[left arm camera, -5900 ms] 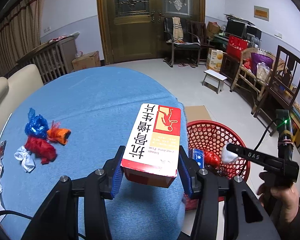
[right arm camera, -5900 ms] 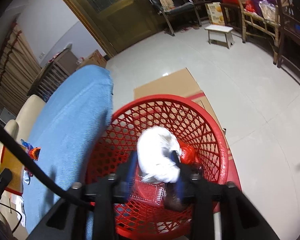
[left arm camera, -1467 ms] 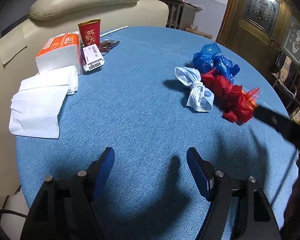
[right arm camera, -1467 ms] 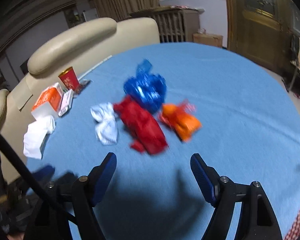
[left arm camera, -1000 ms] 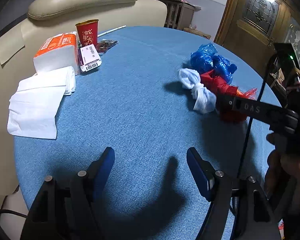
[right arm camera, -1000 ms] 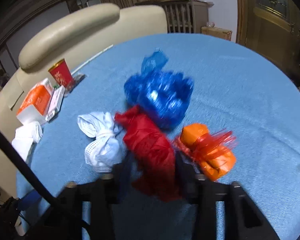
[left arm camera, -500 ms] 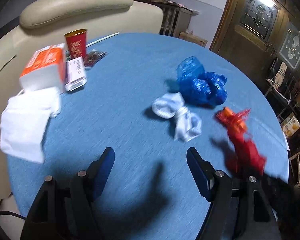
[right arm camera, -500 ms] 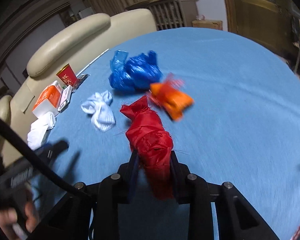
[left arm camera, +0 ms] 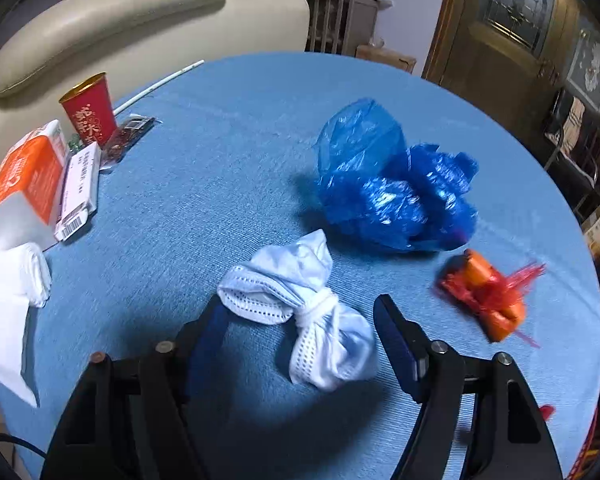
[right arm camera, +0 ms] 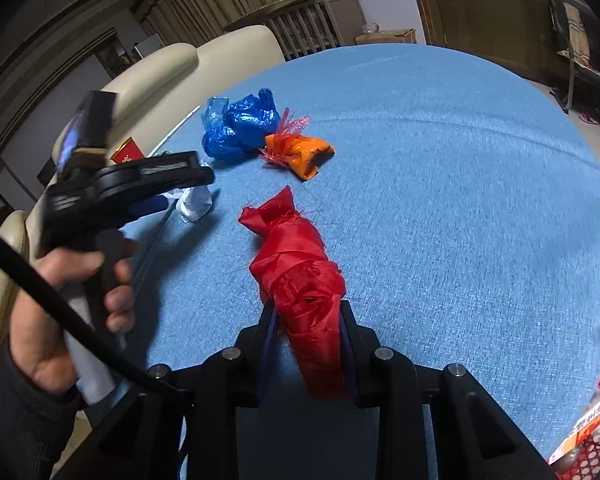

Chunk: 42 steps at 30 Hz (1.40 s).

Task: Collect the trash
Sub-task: 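Grasp the white face mask bundle with the left tool while the right holds the red bag, then carry the face mask and red bag toward the wastebasket with both tools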

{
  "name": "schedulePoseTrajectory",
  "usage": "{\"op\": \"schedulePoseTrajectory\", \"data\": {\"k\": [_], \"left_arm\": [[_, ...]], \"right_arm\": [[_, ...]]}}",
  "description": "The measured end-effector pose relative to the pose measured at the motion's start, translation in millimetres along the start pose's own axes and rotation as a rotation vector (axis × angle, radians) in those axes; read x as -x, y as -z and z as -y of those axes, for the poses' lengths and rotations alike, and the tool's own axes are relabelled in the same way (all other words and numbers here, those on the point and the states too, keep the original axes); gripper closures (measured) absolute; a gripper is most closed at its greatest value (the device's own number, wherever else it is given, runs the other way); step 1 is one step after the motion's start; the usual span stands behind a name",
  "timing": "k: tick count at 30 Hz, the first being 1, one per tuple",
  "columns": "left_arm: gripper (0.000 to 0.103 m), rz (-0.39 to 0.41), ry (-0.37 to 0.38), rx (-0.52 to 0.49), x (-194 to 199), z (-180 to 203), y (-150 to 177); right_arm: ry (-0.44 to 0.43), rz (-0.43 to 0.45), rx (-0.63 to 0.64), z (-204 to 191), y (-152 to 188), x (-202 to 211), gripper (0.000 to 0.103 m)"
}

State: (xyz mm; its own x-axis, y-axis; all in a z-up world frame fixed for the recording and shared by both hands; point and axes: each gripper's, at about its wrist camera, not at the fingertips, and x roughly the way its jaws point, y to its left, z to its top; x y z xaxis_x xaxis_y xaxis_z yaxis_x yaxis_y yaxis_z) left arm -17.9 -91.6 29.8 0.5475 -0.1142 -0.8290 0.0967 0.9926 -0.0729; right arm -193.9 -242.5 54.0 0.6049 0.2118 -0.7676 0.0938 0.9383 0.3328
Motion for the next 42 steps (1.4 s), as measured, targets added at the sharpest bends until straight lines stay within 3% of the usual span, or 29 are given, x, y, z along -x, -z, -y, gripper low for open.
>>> {"op": "schedulePoseTrajectory", "data": {"k": [2,4,21,42], "left_arm": [[0.076,0.012,0.000,-0.015,2.7,-5.2,1.8],[0.076,0.002,0.047,0.010,7.4,-14.3,5.6],[0.076,0.074,0.055,-0.049,84.7,-25.4,81.6],[0.076,0.087,0.084,-0.151,105.8,8.3,101.9]], "right_arm": [[-0.001,0.000,0.000,-0.7,-0.5,0.9,0.073],[-0.004,0.002,-0.003,-0.4,-0.7,1.9,0.073],[-0.011,0.044,-0.037,-6.3,6.3,26.5,0.073],[-0.002,0.114,-0.113,13.0,19.0,64.0,0.073]]}}
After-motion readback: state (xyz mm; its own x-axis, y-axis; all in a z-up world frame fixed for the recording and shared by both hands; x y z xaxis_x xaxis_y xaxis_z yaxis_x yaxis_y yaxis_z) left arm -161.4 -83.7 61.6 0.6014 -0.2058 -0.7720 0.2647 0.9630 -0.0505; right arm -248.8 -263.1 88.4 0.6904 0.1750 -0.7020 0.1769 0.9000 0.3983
